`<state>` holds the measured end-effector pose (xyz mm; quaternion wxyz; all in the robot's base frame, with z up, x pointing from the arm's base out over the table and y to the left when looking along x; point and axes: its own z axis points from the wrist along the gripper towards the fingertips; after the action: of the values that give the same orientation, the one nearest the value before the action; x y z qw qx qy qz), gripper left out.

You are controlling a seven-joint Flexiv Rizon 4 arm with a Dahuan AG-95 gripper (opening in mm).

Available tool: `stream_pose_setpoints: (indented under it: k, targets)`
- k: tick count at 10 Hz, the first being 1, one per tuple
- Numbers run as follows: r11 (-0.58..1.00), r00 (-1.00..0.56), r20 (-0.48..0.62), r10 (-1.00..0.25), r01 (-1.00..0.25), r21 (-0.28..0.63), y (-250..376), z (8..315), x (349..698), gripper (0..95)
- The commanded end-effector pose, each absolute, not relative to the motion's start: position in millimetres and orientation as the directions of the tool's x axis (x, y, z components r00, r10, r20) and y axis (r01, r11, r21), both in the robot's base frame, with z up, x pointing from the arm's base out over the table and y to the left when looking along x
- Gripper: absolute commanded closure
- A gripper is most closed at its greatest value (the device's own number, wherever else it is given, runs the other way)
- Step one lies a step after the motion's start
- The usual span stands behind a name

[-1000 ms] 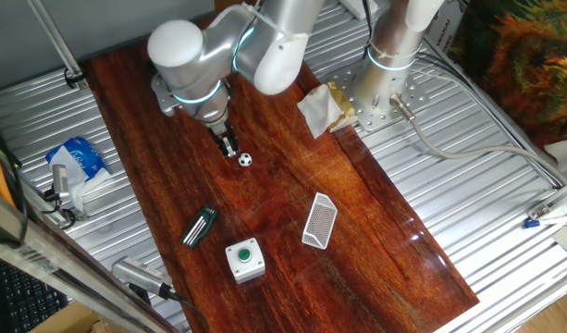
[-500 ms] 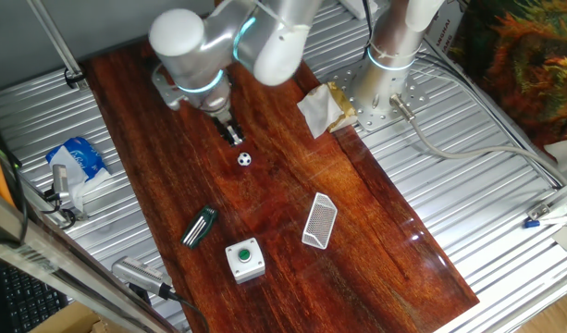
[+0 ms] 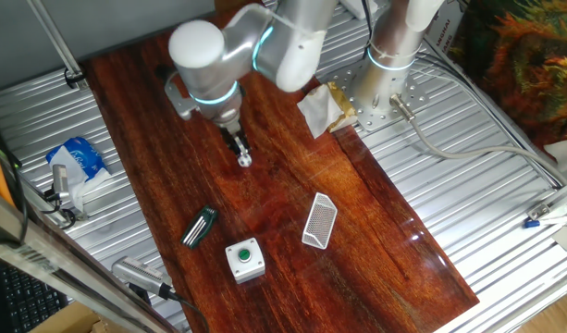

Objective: Push the soccer ball into the goal

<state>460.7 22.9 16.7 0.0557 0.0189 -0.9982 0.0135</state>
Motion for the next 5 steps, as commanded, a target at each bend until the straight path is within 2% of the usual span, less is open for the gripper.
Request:
stream_pose_setpoints:
  k: [1, 4, 5]
  targets:
    - [1.0, -0.994, 0.109, 0.005, 0.002, -0.025, 39, 16, 464, 95.0]
    - [0.993, -0.987, 0.104, 0.119, 0.118, -0.02, 77, 18, 466, 95.0]
    - [0.992, -0.987, 0.106, 0.124, 0.124, -0.012, 82, 21, 466, 95.0]
